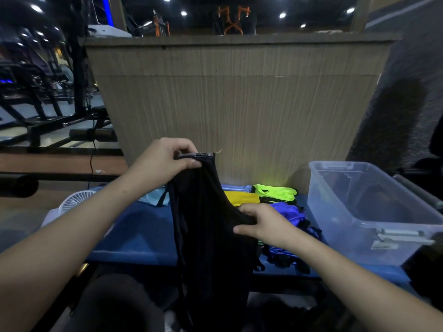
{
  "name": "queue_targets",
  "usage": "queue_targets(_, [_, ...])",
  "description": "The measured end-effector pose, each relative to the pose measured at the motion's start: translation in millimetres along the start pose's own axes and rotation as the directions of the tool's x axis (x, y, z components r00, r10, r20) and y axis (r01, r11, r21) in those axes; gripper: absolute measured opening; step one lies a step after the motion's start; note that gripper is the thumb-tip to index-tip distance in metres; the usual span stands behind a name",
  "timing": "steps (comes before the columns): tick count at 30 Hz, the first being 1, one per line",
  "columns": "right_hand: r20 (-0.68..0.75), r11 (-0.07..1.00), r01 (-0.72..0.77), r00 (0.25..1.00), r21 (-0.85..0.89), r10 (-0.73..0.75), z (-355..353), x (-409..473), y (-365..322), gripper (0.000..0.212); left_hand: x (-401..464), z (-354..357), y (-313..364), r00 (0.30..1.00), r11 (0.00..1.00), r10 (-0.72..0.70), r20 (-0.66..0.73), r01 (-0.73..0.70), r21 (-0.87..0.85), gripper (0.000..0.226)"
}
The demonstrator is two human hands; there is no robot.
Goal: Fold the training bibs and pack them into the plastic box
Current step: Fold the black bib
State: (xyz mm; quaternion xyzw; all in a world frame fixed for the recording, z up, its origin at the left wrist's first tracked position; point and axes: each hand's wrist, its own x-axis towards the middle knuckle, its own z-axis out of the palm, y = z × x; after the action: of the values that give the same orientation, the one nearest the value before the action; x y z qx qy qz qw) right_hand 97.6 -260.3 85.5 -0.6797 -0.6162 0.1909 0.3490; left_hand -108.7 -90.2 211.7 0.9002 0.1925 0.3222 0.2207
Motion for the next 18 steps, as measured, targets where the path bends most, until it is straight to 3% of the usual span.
queue_targets(9, [-0.073,1.000,-0.031,0.997,-0.001,0.031,-32,-4,-30,0.027,9,-40,15,0.998,0.986,-0.045,0.051,0.036,0.162,0.010])
queue_targets(13, [-0.120,0.997,-0.064,0.990,0.034,0.068,-53,-2,-45,0.014,19,-55,30,1.000,0.968,-0.020,-0.020,0.025,0.249,0.007])
queue_targets(18, [-0.197,0.997,-0.039,0.979,0.070,0.052,-73,3,-64,0.008,23,-63,50,0.989,0.981,-0.010,-0.146,0.038,0.189,0.009])
